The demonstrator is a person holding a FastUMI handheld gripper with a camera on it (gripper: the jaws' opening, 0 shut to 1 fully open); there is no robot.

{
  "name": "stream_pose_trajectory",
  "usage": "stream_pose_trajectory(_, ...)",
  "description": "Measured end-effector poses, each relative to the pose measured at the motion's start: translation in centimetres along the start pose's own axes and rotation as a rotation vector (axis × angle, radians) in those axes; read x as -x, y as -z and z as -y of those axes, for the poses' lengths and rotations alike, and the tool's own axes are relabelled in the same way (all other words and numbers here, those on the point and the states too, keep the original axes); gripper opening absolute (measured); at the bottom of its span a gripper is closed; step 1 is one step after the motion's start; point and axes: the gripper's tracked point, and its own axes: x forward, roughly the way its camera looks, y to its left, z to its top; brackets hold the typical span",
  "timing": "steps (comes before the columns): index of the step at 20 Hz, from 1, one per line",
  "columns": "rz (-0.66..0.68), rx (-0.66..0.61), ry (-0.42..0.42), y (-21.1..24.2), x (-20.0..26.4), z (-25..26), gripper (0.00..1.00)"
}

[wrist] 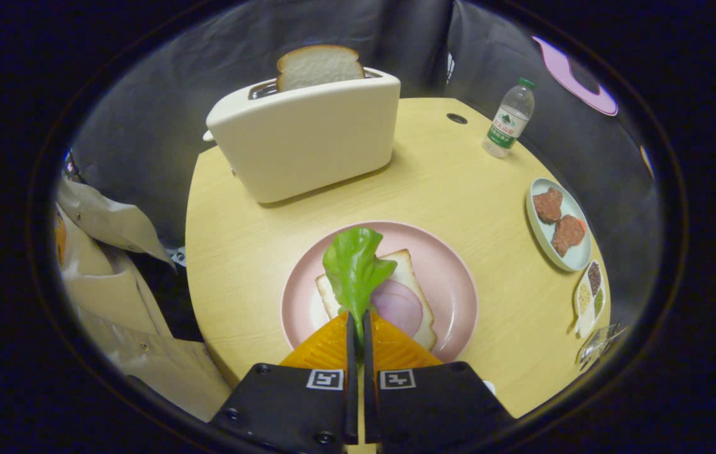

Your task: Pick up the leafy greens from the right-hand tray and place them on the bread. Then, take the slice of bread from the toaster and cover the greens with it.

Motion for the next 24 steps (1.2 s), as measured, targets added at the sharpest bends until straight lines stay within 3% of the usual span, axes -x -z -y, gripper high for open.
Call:
stream_pose_trajectory(2,-0.002,0.013,0.029,-0.1,-0.3,0.7,0.1)
stream_pose_trajectory(3,0.0,0.026,0.048,-0.1,-0.4,1.1,0.22)
stream_pose_trajectory(5,0.002,0.03,0.048,-0.1,-0.4,0.9,0.27)
stream_pose_trajectory(12,0.054,0.003,0.063,-1.6,0.0,1.0,1.0)
stream_pose_trajectory(20,0.184,-0.135,0.027,-7.4,3.0,-0.7,1.0)
stream_pose_trajectory(24,0.239,-0.137,0.028,-11.3,5.0,-1.5,1.0)
